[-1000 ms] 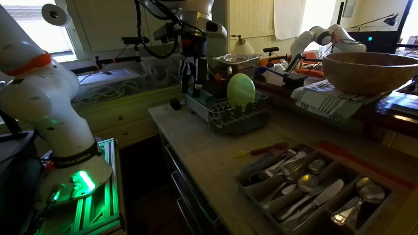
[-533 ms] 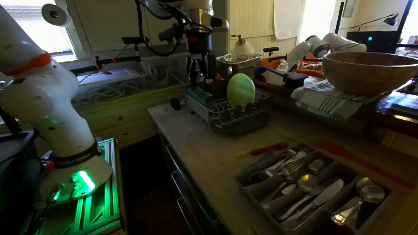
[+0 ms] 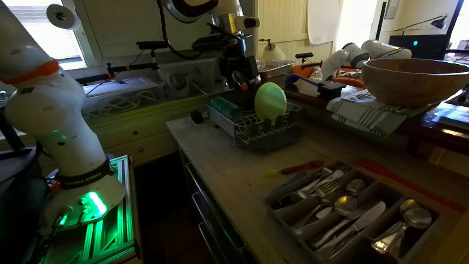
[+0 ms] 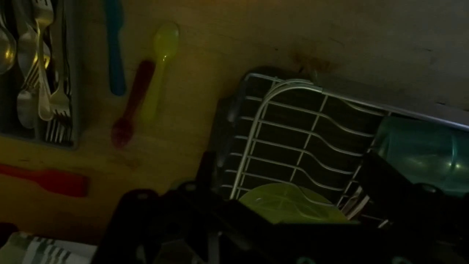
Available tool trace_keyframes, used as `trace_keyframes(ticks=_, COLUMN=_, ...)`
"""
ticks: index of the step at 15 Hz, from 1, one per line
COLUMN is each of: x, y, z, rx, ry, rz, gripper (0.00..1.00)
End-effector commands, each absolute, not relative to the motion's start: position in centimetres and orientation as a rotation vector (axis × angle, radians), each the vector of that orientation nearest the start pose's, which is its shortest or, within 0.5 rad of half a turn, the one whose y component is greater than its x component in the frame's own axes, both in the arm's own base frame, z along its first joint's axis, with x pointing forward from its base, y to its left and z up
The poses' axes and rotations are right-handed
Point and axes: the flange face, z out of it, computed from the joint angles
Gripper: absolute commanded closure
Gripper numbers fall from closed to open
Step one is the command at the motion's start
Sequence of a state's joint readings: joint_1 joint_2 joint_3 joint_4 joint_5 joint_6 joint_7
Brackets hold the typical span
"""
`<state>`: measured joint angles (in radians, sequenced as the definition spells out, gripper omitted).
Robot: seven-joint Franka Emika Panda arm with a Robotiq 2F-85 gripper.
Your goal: Put the plate on the countertop
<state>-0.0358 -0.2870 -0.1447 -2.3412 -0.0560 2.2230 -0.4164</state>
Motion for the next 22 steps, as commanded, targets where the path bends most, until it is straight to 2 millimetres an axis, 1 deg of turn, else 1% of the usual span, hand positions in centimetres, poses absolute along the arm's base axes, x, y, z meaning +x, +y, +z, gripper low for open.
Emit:
trace_keyframes(ticks=1, x=46.5, y=-9.1, z=46.3, rx=-3.159, ry=-0.422, rz=-0.252, gripper=0.0)
trace_keyframes(ticks=5, x=46.4, y=-9.4, z=46.5, rx=-3.16, ry=-0.411, rz=-0.258, gripper=0.0)
trace_keyframes(ticks=6, x=46.6, y=-9.6, z=46.7, rx=-3.169, ry=-0.381, rz=-0.264, gripper=0.0)
trace_keyframes(ticks=7, x=47.0, y=-9.8, z=47.1, rx=-3.175, ry=-0.401, rz=-0.335, gripper=0.0)
trace_keyframes(ticks=10, x=49.1, y=-10.3, z=48.4, rx=-3.121, ry=-0.486, rz=-0.527, gripper=0.0)
trace_keyframes(ticks=12, x=50.3, y=-10.2, z=48.5, rx=-3.061, ry=-0.558, rz=-0.618, gripper=0.0)
trace_keyframes(ticks=14, x=51.4, y=-9.6, z=48.2, rx=-3.01, ry=-0.647, rz=-0.661, gripper=0.0)
trace_keyframes(ticks=16, x=52.5, y=-8.7, z=47.6, rx=-2.951, ry=-0.759, rz=-0.668, gripper=0.0)
trace_keyframes(ticks=19, x=54.3, y=-7.5, z=46.8, rx=-2.918, ry=-0.988, rz=-0.644, gripper=0.0)
trace_keyframes(ticks=22, x=56.1, y=-6.9, z=45.7, rx=-2.896, ry=-1.226, rz=-0.616, gripper=0.0)
